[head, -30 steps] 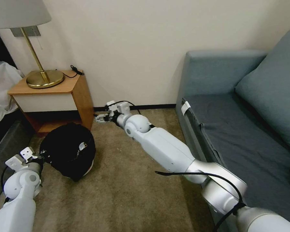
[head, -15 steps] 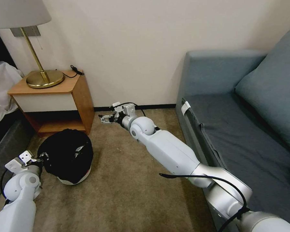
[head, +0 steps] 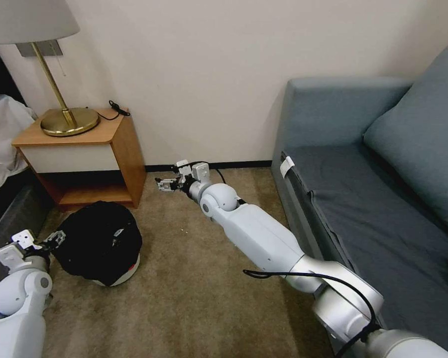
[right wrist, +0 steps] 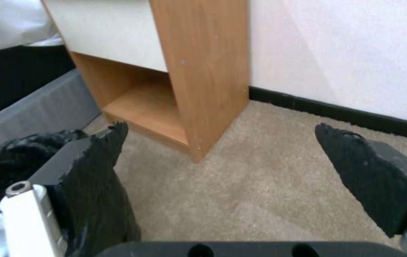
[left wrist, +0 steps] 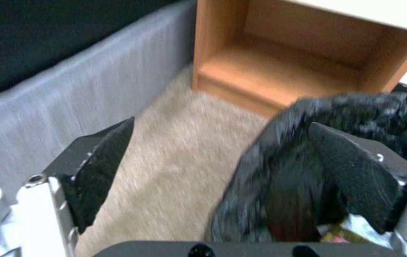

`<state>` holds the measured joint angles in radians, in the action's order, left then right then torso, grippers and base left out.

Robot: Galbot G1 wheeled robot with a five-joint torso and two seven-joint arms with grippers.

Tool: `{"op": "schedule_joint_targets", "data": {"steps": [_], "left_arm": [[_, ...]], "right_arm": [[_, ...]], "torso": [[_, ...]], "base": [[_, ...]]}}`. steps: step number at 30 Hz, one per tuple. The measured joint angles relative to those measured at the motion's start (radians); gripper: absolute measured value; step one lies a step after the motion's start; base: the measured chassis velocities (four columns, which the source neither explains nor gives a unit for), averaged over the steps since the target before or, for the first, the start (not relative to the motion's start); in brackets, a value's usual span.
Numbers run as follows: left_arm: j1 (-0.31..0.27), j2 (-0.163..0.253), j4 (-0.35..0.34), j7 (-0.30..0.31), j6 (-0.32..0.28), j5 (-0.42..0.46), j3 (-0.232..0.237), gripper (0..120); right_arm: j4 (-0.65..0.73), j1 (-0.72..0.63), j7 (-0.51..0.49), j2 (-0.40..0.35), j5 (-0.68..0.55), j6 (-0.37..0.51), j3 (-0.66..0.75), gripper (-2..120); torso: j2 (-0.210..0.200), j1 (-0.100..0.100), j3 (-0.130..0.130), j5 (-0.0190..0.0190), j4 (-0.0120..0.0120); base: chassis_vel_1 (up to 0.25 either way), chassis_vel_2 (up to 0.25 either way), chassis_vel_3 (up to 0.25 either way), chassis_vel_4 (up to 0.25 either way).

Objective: Pick up the trash bin, then pick up the garbage on the floor and place it into the trash bin.

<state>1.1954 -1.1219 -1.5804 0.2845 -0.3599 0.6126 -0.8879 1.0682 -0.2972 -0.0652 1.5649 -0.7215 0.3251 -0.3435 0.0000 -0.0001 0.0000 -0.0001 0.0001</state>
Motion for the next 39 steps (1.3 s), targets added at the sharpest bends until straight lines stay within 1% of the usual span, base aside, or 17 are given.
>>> {"op": "schedule_joint_targets", "data": {"steps": [1, 2, 3, 4, 7, 10, 13, 14, 15, 16, 19, 21, 24, 27, 28, 30, 39], "left_arm": [[0.000, 0.002, -0.009, -0.013, 0.016, -0.044, 0.002, 100], [0.000, 0.002, -0.009, -0.013, 0.016, -0.044, 0.002, 100], [-0.004, 0.005, -0.023, -0.028, 0.030, -0.088, 0.015, 100], [-0.004, 0.005, -0.023, -0.028, 0.030, -0.088, 0.015, 100], [-0.036, 0.013, -0.048, -0.066, 0.051, -0.175, 0.069, 100], [-0.048, 0.013, -0.050, -0.080, 0.056, -0.193, 0.088, 100], [-0.086, 0.009, -0.040, -0.108, 0.074, -0.240, 0.146, 100], [-0.086, 0.009, -0.040, -0.108, 0.074, -0.240, 0.146, 100], [-0.097, 0.004, -0.027, -0.120, 0.083, -0.260, 0.173, 100], [-0.097, 0.004, -0.027, -0.120, 0.083, -0.260, 0.173, 100], [-0.105, -0.002, -0.012, -0.132, 0.094, -0.273, 0.204, 100], [-0.111, -0.011, 0.004, -0.145, 0.108, -0.279, 0.240, 100], [-0.114, -0.015, 0.009, -0.151, 0.114, -0.279, 0.258, 100], [-0.114, -0.015, 0.009, -0.151, 0.115, -0.279, 0.258, 100], [-0.120, -0.017, 0.010, -0.153, 0.117, -0.277, 0.277, 100], [-0.124, -0.016, 0.006, -0.153, 0.117, -0.271, 0.290, 100], [-0.127, -0.002, -0.007, -0.150, 0.114, -0.257, 0.307, 100]], "right_arm": [[-0.018, 0.000, -0.002, 0.007, 0.001, -0.006, 0.008, 100], [-0.018, 0.000, -0.002, 0.007, 0.001, -0.006, 0.008, 100], [-0.042, 0.000, -0.007, 0.015, 0.004, -0.014, 0.020, 100], [-0.042, 0.000, -0.007, 0.015, 0.004, -0.014, 0.020, 100], [-0.104, -0.001, -0.017, 0.029, 0.025, -0.033, 0.065, 100], [-0.122, -0.005, -0.019, 0.032, 0.033, -0.038, 0.081, 100], [-0.165, -0.028, -0.021, 0.037, 0.067, -0.057, 0.140, 100], [-0.165, -0.028, -0.021, 0.037, 0.067, -0.057, 0.140, 100], [-0.176, -0.044, -0.028, 0.040, 0.085, -0.062, 0.173, 100], [-0.176, -0.044, -0.028, 0.040, 0.085, -0.062, 0.173, 100], [-0.186, -0.067, -0.033, 0.043, 0.108, -0.068, 0.215, 100], [-0.203, -0.101, -0.036, 0.044, 0.149, -0.082, 0.288, 100], [-0.213, -0.118, -0.036, 0.044, 0.167, -0.089, 0.336, 100], [-0.214, -0.118, -0.036, 0.044, 0.168, -0.090, 0.338, 100], [-0.223, -0.138, -0.033, 0.044, 0.191, -0.102, 0.382, 100], [-0.223, -0.151, -0.030, 0.044, 0.205, -0.109, 0.413, 100], [-0.223, -0.161, -0.018, 0.044, 0.233, -0.124, 0.471, 100]], "torso": [[0.000, 0.000, 0.000, 0.0000, 0.0000], [0.000, 0.000, 0.000, 0.0000, 0.0000], [0.000, 0.000, 0.000, 0.0001, 0.0001], [0.000, 0.000, 0.000, 0.0001, 0.0001], [0.000, 0.000, 0.000, 0.0001, -0.0003], [0.000, 0.000, 0.000, 0.0001, -0.0004], [0.000, 0.000, 0.000, 0.0003, -0.0002], [0.000, 0.000, 0.000, 0.0003, -0.0002], [0.000, 0.000, 0.000, 0.0001, -0.0004], [0.000, 0.000, 0.000, 0.0001, -0.0004], [0.000, 0.000, 0.000, 0.0002, -0.0003], [0.000, 0.000, 0.000, 0.0003, -0.0002], [0.000, 0.000, 0.000, 0.0001, -0.0002], [0.000, 0.000, 0.000, 0.0002, -0.0002], [0.000, 0.000, 0.000, 0.0002, -0.0002], [0.000, 0.000, 0.000, 0.0002, -0.0002], [0.000, 0.000, 0.000, 0.0002, -0.0001]], "base": [[0.000, 0.000, 0.000, 0.000], [0.000, 0.000, 0.000, 0.000], [0.000, 0.000, 0.000, 0.000], [0.000, 0.000, 0.000, 0.000], [0.000, 0.000, 0.000, 0.000], [0.000, 0.000, 0.000, 0.000], [0.000, 0.000, 0.000, 0.000], [0.000, 0.000, 0.000, 0.000], [0.000, 0.000, 0.000, 0.000], [0.000, 0.000, 0.000, 0.000], [0.000, 0.000, 0.000, 0.000], [0.000, 0.000, 0.000, 0.000], [0.000, 0.000, 0.000, 0.000], [0.000, 0.000, 0.000, 0.000], [0.000, 0.000, 0.000, 0.000], [0.000, 0.000, 0.000, 0.000], [0.000, 0.000, 0.000, 0.000]]}}
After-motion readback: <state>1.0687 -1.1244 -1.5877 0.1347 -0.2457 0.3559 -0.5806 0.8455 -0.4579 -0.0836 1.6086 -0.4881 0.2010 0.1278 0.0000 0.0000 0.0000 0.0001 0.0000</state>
